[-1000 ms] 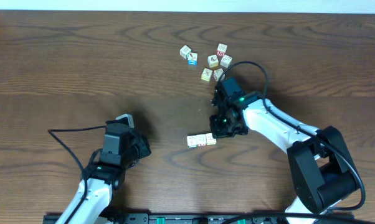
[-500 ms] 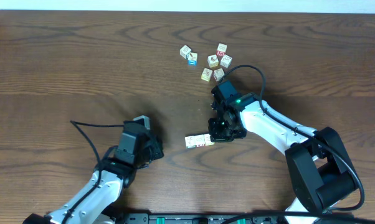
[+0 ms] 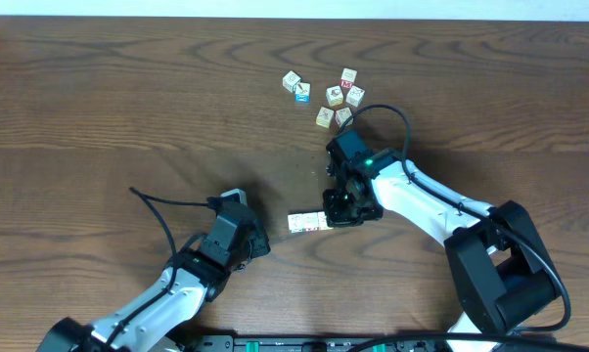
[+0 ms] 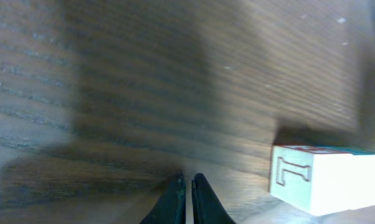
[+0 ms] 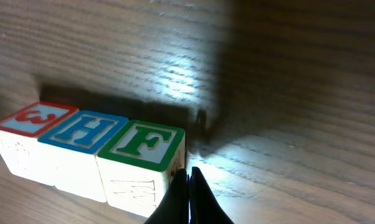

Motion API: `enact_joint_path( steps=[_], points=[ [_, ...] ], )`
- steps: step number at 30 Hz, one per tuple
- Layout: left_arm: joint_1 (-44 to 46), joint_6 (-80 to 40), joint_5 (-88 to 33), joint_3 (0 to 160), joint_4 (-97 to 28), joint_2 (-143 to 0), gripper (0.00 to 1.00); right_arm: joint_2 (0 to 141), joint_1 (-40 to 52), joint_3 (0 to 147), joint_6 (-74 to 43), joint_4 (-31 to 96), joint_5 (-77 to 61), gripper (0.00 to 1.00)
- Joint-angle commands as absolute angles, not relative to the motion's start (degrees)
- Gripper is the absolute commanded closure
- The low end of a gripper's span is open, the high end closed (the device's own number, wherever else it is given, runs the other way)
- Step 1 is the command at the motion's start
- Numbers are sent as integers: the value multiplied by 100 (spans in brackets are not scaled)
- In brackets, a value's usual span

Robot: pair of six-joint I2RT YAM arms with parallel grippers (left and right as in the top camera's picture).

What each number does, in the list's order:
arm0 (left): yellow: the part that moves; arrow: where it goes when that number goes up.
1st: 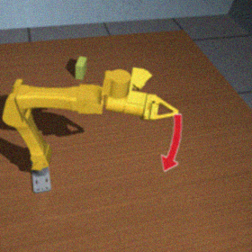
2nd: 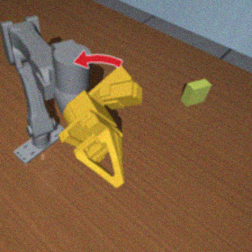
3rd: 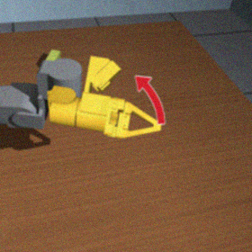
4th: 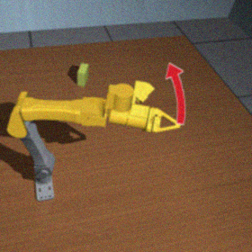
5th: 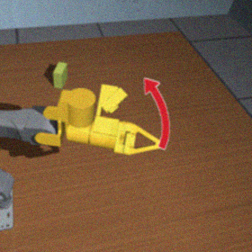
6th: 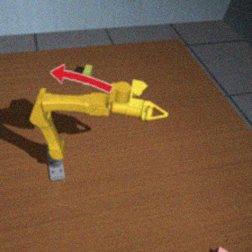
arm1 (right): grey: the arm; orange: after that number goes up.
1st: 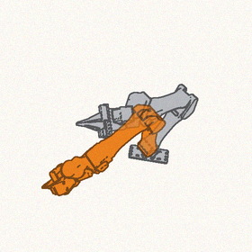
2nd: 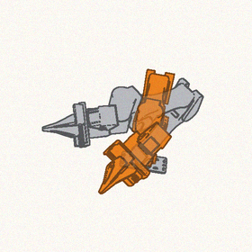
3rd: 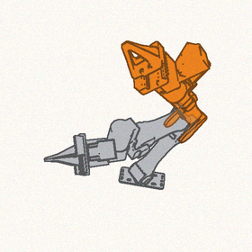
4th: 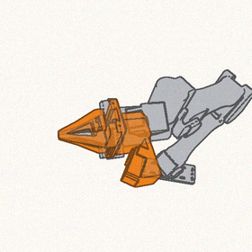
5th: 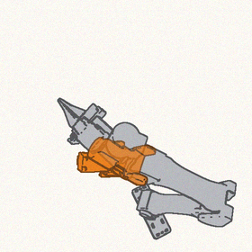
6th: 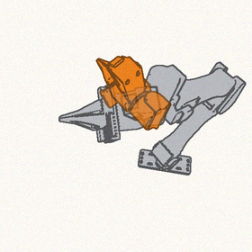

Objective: Lift 3 blocks

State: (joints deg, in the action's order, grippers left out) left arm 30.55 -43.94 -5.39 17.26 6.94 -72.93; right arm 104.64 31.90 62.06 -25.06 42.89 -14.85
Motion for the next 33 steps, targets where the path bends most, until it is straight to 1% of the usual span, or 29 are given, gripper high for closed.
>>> enact_joint_path(
  steps=[1,7,12,20,26,33],
  points=[
    [3096,-4469,-274,1809,779,-7636,93,10479,3247,6202,-2567,4307,-1531,99],
    [3096,-3994,-532,2067,1090,-8036,93,10479,3247,6202,-2567,4309,-1533,99],
    [3100,-3487,-862,2298,1098,-8278,93,10479,3253,6202,-2567,4307,-1553,99],
    [3111,-3087,-1256,2355,1129,-8466,93,10479,3273,6202,-2567,4285,-1559,99],
    [3170,-3238,-1525,2359,1131,-8466,93,10481,3273,6202,-2602,4051,-2196,99],
    [3433,-3577,-1608,2359,1175,-8466,92,10481,3273,6200,-2742,4018,-2217,99]
  ],
)
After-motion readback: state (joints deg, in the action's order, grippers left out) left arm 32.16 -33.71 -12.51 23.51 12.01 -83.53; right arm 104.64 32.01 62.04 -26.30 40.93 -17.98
